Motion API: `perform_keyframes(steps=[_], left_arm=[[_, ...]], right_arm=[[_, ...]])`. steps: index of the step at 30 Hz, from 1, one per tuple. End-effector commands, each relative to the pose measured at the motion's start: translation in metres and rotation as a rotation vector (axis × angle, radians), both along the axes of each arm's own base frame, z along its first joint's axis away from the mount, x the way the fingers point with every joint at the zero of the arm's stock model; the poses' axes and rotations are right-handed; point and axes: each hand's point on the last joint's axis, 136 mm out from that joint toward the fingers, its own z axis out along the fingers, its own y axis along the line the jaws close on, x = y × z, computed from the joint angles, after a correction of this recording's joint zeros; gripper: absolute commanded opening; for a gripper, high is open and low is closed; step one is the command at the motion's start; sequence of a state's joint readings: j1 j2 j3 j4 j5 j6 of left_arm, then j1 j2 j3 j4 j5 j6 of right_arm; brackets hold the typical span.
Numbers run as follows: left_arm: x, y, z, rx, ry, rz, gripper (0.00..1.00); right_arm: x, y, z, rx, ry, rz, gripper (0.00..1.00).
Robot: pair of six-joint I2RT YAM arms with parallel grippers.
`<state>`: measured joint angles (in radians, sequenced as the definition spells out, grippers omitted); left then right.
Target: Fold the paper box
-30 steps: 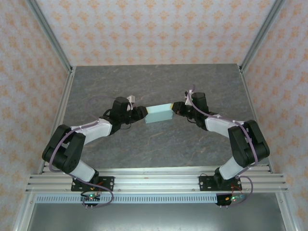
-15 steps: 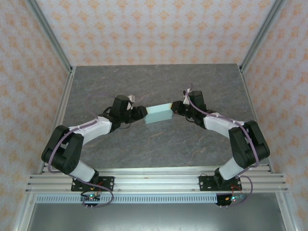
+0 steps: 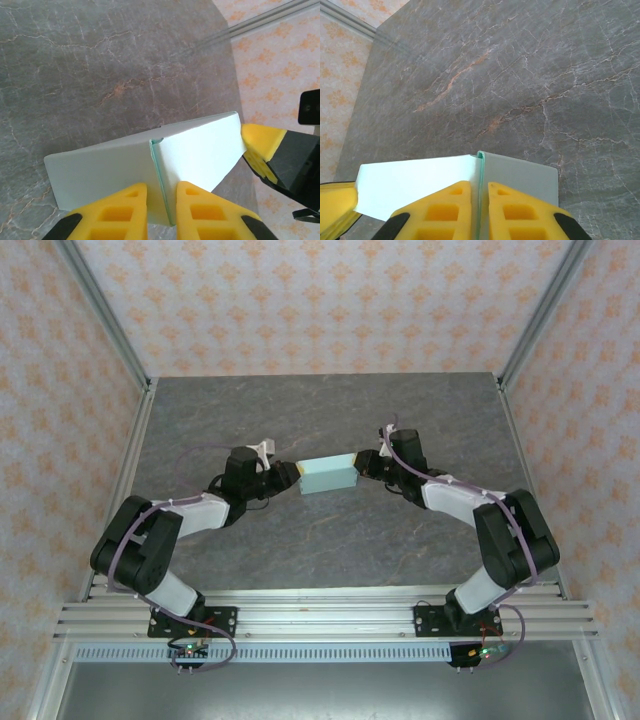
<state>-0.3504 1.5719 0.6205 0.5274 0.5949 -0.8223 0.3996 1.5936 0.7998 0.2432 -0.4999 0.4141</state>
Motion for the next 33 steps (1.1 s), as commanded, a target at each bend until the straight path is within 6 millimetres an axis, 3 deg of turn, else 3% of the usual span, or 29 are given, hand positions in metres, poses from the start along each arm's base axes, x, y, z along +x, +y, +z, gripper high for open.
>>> perform_keyframes(steps=[1, 5, 12, 20, 33], left_arm=[[-0.053, 0.02, -0.092, 0.123, 0.335, 0.012, 0.07], [-0.048, 0.02, -0.081, 0.133, 0.31, 0.012, 0.08], [-0.033, 0.014, -0.05, 0.208, 0.237, -0.04, 0.21], [-0.029, -0.001, -0.024, 0.228, 0.169, -0.088, 0.34], [-0.05, -0.017, -0.023, 0.224, 0.15, -0.136, 0.36]], right_arm=[[-0.073, -0.047, -0.114, -0.274, 0.386, -0.032, 0.12], [-0.069, -0.045, -0.104, -0.26, 0.364, -0.03, 0.12], [-0.049, -0.024, -0.062, -0.195, 0.264, 0.03, 0.16], [-0.046, 0.002, -0.024, -0.095, 0.194, 0.149, 0.22], [-0.073, 0.005, -0.02, -0.041, 0.163, 0.213, 0.23]])
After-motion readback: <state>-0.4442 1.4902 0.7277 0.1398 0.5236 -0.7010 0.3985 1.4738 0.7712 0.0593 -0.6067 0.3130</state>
